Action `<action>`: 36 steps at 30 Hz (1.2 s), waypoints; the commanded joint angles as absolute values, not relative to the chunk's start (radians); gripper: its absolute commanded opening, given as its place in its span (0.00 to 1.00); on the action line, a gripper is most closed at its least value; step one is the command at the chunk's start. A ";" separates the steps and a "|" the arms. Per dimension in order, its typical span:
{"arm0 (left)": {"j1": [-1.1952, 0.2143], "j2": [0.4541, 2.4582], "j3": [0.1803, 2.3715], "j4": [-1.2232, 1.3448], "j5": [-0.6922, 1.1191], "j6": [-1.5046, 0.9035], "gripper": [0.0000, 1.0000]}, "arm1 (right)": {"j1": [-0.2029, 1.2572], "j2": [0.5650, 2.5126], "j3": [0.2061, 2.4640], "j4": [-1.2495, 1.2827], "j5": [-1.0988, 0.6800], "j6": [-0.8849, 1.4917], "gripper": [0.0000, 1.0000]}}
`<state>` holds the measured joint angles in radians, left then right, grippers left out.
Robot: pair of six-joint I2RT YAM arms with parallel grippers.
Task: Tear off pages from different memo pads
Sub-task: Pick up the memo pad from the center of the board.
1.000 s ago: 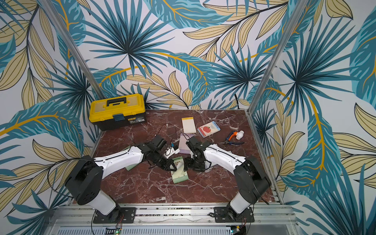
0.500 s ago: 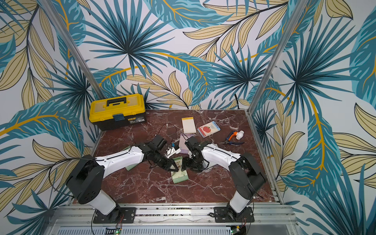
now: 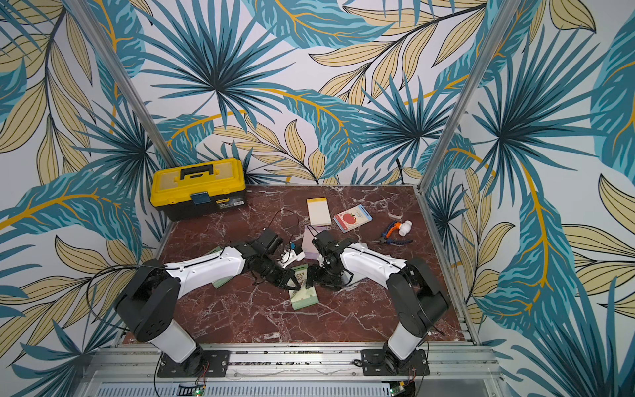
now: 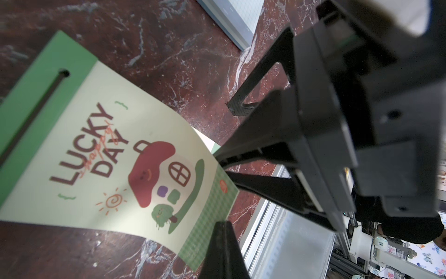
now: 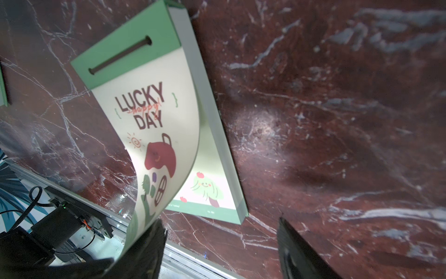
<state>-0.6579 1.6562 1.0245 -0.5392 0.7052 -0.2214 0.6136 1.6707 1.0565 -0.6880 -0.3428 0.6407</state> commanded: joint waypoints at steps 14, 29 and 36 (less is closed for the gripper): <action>-0.658 1.657 1.029 -0.543 0.658 -0.230 0.00 | 0.614 1.663 1.016 -0.710 -0.338 0.636 0.74; -0.658 1.667 1.046 -0.577 0.616 -0.254 0.00 | 0.600 1.585 0.996 -0.861 -0.231 0.611 0.77; -0.658 1.660 1.056 -0.586 0.600 -0.257 0.00 | 0.600 1.515 0.999 -0.812 -0.290 0.650 0.77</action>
